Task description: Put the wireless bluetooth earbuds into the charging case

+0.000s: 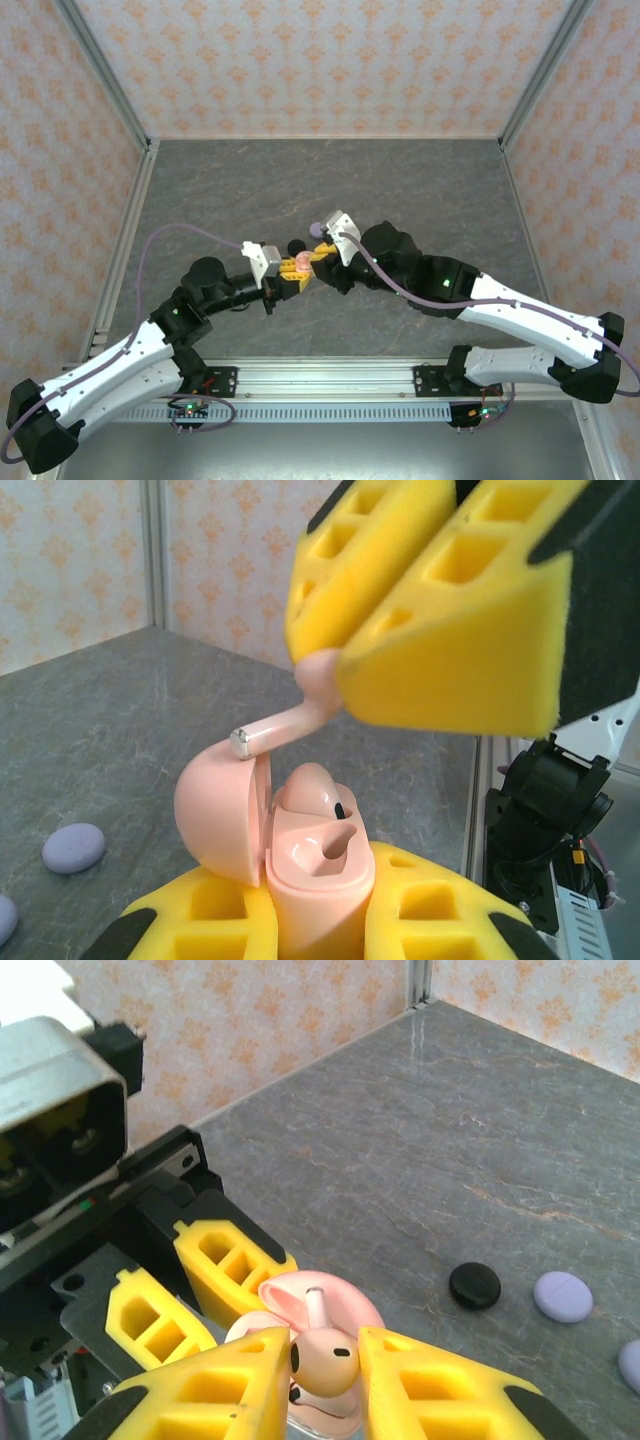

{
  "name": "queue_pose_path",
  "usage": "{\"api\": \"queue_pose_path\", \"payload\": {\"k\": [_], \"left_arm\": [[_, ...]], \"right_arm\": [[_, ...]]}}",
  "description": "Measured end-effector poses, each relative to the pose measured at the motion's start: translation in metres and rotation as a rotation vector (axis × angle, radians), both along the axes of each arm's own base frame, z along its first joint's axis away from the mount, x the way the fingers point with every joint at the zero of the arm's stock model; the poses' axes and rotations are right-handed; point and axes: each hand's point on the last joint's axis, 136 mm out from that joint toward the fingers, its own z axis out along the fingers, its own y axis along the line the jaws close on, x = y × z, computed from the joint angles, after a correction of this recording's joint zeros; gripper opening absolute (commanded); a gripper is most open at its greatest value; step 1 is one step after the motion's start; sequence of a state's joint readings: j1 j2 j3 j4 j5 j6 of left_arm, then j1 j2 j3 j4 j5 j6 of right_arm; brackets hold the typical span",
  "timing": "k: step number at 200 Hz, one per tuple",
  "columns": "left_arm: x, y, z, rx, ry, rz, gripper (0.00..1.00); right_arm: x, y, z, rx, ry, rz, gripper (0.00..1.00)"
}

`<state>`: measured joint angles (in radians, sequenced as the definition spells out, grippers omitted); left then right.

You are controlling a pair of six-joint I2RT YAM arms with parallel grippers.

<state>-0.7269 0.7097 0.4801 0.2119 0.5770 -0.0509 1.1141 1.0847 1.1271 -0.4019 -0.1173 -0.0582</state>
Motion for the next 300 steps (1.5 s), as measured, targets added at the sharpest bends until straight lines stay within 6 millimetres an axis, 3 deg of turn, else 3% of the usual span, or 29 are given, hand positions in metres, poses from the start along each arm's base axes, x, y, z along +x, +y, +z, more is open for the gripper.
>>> {"api": "queue_pose_path", "payload": {"k": [46, 134, 155, 199, 221, 243, 277, 300], "left_arm": [[0.010, -0.009, -0.011, 0.086, 0.026, -0.008, 0.00], [0.019, -0.021, -0.040, 0.228, 0.075, -0.047, 0.00], [0.020, -0.020, -0.041, 0.234, 0.074, -0.039, 0.00], [0.029, -0.013, -0.043, 0.250, 0.070, 0.028, 0.00], [0.030, -0.006, -0.045, 0.256, 0.068, 0.062, 0.00], [0.030, 0.000, -0.049, 0.262, 0.072, 0.089, 0.00], [0.029, 0.007, -0.055, 0.271, 0.073, 0.117, 0.00], [0.030, 0.010, -0.055, 0.272, 0.068, 0.131, 0.00]], "right_arm": [[-0.006, -0.012, -0.022, -0.129, 0.003, 0.033, 0.25], [-0.004, -0.033, -0.032, -0.252, -0.010, 0.010, 0.29], [0.005, -0.038, -0.032, -0.238, 0.014, -0.036, 0.32], [0.041, -0.067, -0.039, -0.172, 0.137, -0.247, 0.52], [0.068, -0.101, -0.069, -0.137, 0.287, -0.441, 0.53], [0.076, -0.139, -0.129, -0.181, 0.480, -0.626, 0.53], [0.045, -0.173, -0.219, -0.334, 0.742, -0.768, 0.50], [0.023, -0.184, -0.253, -0.413, 0.856, -0.811, 0.47]]}}
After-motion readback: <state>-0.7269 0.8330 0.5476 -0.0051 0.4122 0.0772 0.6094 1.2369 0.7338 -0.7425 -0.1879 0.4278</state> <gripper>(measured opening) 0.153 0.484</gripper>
